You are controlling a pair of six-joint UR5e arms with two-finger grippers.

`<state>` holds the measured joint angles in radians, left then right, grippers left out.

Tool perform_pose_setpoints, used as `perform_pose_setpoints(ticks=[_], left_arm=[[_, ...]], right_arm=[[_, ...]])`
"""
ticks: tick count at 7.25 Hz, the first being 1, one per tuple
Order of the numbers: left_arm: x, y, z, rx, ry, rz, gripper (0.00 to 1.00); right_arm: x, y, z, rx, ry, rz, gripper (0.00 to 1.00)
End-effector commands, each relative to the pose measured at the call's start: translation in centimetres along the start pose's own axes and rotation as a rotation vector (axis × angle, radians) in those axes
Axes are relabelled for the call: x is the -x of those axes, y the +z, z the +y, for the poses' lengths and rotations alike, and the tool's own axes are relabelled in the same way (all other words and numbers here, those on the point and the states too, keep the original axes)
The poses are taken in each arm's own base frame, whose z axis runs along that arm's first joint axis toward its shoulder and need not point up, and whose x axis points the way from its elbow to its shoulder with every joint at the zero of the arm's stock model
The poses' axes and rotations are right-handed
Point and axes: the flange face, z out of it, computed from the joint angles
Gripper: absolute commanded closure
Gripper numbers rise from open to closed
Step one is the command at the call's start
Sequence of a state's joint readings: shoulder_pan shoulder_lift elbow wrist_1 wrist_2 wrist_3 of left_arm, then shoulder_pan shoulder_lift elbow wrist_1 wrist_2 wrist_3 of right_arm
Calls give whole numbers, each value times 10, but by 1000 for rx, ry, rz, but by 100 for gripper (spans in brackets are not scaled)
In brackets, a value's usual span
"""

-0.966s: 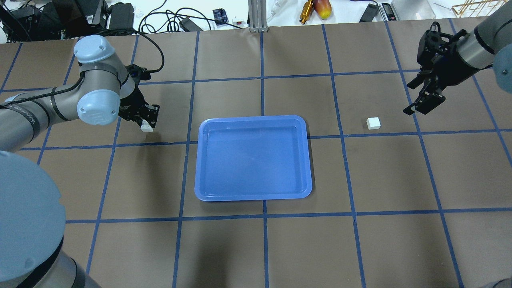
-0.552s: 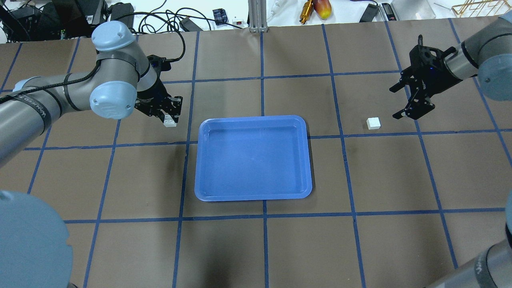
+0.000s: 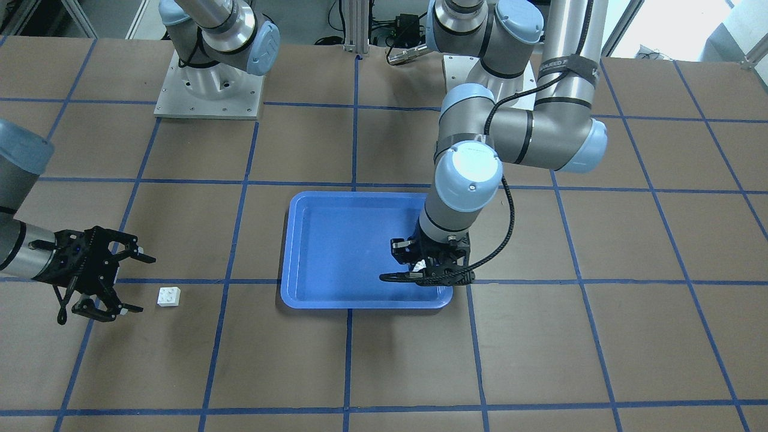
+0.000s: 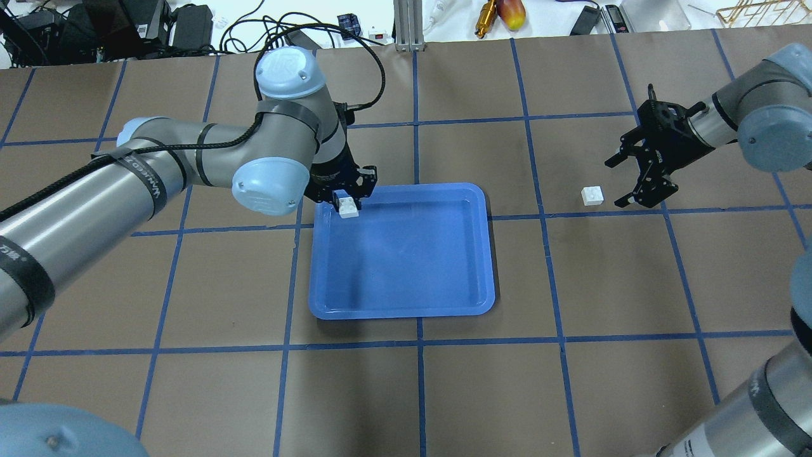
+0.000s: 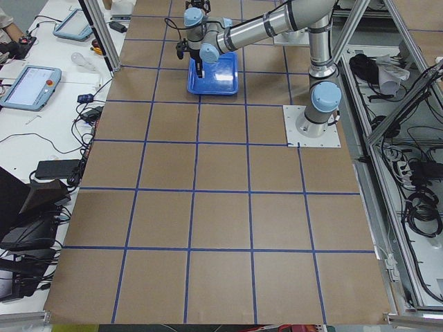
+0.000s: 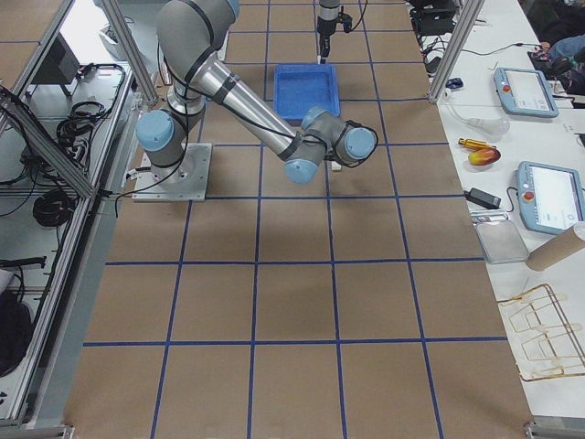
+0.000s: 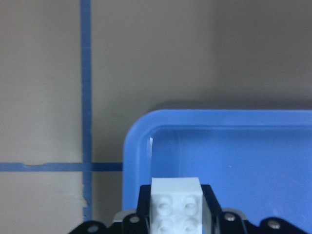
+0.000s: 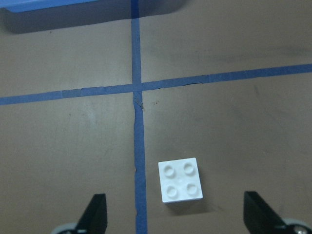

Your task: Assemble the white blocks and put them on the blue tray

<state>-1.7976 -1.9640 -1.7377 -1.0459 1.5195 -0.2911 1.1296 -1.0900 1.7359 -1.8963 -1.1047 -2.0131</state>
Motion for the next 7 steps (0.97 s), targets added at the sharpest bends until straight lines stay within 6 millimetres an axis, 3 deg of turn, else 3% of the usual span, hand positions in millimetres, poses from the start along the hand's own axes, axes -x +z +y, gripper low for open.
perform_pose_setpoints(ticks=[1,3,5,7], left_arm=[[-49,18,36,19,32,-17,69],[-61,33,44,18,43,-16,69],[-61,46,43,4,49,-12,69],[-59,60,46,29,44,-24,69]], right_arm=[[-3,16,9,-12,12,-25,0],[-5,21,11,-25,-105,-27,0],[-5,25,12,-28,-134,-32,1],[-6,37,20,-39,-113,-52,7]])
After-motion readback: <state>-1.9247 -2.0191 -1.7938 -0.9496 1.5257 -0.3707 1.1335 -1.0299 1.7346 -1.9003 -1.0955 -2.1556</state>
